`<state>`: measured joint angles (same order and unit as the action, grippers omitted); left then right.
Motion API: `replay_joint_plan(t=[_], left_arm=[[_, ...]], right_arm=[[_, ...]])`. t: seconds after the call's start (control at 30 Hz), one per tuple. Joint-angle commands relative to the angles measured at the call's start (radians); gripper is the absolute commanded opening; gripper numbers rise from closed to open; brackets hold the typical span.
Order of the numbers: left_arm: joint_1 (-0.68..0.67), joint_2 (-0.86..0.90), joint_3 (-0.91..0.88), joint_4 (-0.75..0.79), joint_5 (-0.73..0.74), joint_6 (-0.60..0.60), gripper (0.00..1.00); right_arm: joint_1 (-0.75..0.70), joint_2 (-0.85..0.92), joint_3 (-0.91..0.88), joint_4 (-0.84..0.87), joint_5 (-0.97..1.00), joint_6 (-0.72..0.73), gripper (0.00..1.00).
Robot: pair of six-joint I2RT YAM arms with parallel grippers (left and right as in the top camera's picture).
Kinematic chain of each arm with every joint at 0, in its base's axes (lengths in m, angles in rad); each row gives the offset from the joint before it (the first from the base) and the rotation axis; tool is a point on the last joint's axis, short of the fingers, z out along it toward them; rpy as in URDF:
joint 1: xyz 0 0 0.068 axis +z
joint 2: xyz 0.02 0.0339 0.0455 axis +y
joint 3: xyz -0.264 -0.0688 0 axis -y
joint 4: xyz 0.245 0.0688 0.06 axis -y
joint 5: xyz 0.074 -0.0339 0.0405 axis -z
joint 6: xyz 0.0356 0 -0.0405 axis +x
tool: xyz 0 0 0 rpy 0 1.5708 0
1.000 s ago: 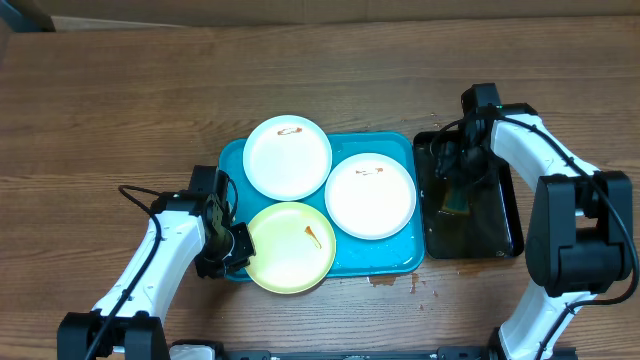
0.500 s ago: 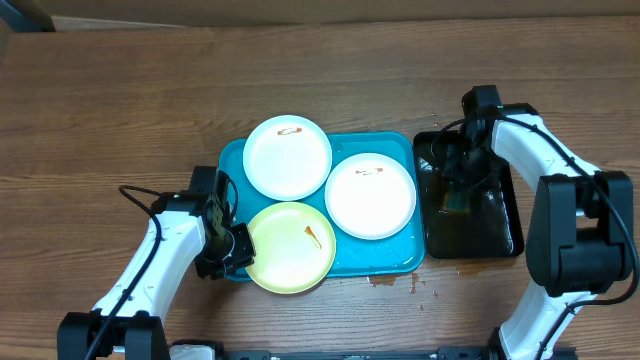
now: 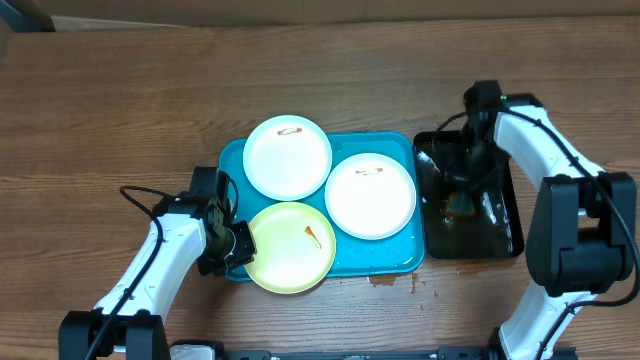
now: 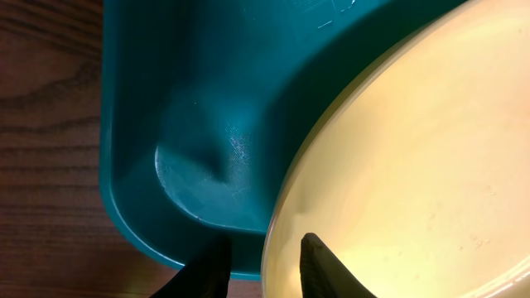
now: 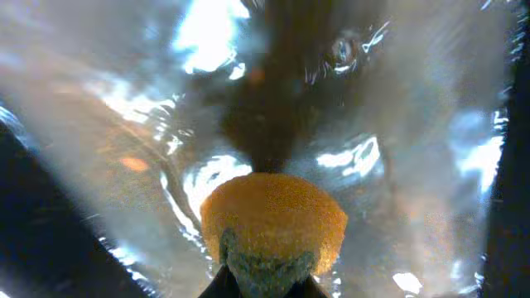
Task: Clean dirty plates on tray and stack at the side
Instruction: 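Dip the sponge in the black tray water with the right gripper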
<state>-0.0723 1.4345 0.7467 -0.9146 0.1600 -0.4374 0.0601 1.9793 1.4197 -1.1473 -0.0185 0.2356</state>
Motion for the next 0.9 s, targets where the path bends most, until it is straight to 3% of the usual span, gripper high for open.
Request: replay_joint_plan(t=[0.0, 0.13, 0.43, 0.6, 0.7, 0.87], left_arm=[[-0.007, 0.005, -0.007, 0.008, -0.007, 0.008, 0.3], [-0.007, 0.005, -0.031, 0.044, -0.006, 0.007, 0.3], [-0.007, 0.005, -0.053, 0.092, 0.018, 0.007, 0.17], [-0.007, 0.005, -0.053, 0.09, 0.017, 0.008, 0.14], [-0.007, 0.005, -0.053, 0.085, 0.017, 0.008, 0.04], [-0.006, 0.005, -0.053, 0.086, 0.018, 0.008, 0.04]], right_arm=[[-0.003, -0.035, 0.061, -0.022, 0.006, 0.001, 0.04], [-0.003, -0.035, 0.061, -0.038, 0.006, -0.003, 0.03], [-0.003, -0.035, 0.061, -0.066, 0.005, -0.034, 0.04], [-0.003, -0.038, 0.076, -0.098, 0.006, -0.033, 0.04], [0.0, -0.083, 0.091, -0.115, 0.007, -0.001, 0.04], [0.024, -0.182, 0.09, -0.088, 0.024, 0.039, 0.04]])
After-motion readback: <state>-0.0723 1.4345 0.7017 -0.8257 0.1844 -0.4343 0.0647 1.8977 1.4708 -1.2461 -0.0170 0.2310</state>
